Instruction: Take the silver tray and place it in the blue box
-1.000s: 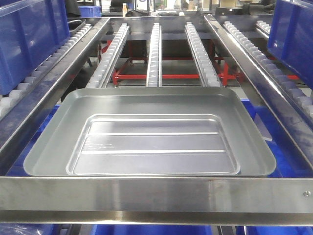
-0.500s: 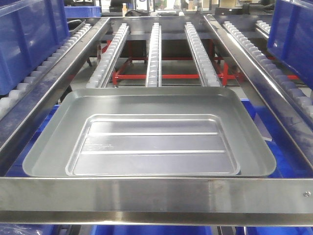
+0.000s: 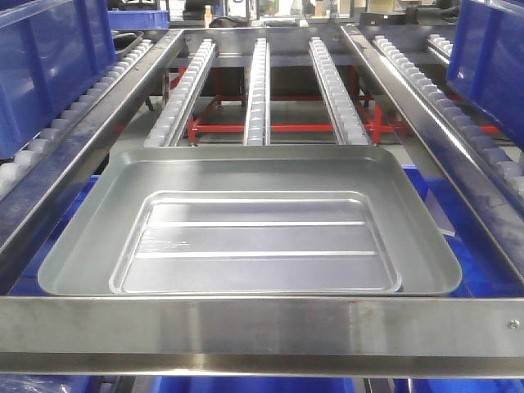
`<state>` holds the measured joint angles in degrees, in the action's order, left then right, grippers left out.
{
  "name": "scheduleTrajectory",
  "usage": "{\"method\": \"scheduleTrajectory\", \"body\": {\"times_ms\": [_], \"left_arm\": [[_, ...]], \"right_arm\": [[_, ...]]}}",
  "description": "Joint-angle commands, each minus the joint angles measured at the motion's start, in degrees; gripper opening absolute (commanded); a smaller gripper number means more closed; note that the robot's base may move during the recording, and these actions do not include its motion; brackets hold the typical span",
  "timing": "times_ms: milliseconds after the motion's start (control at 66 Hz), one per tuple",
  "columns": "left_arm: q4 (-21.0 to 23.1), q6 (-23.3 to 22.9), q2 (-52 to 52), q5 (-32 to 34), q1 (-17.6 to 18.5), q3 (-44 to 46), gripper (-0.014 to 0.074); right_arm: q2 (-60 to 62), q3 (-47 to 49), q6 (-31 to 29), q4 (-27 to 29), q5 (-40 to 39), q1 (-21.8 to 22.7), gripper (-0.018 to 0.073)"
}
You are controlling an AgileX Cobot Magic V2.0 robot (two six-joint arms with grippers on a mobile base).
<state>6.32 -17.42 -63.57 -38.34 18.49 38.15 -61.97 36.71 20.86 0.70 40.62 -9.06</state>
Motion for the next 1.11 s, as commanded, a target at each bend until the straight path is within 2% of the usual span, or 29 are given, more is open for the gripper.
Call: {"method": "scheduleTrajectory", "body": {"times_ms": [0, 45, 167, 258, 500, 758, 1091], "left_arm": [[-10.0, -12.8, -1.4, -0.2, 4.5, 3.9, -0.0006], [-12.2, -14.6, -2.9, -0.6, 6.5, 5.4, -0.0006], [-12.2, -17.2, -7.7, -0.7, 11.8, 9.9, -0.0006], [-12.0, -17.5, -12.0, -1.2, 14.2, 13.8, -0.0006], [-12.3, -17.5, -22.4, -1.8, 15.2, 22.6, -0.0006], [-12.4, -17.5, -26.5, 1.3, 15.2, 24.6, -0.0006], [-12.4, -17.5, -26.7, 2.2, 15.2, 24.6, -0.0006]], "right_arm": [[-1.7, 3.5, 8.2, -5.2, -1.8, -4.6, 0.0057], [-3.2, 4.5, 12.1, -9.0, -2.0, -7.7, 0.0057], [-7.5, 7.2, 23.6, -18.4, -0.9, -14.4, 0.0057], [-11.2, 9.1, 26.9, -21.3, -0.5, -17.8, 0.0057], [-20.6, 16.2, 25.5, -19.6, -1.0, -20.5, 0.0057], [-29.2, 25.4, 14.9, -11.3, -1.3, -20.5, 0.0057], [-32.8, 29.1, 14.5, -9.7, -2.4, -20.1, 0.0057]]}}
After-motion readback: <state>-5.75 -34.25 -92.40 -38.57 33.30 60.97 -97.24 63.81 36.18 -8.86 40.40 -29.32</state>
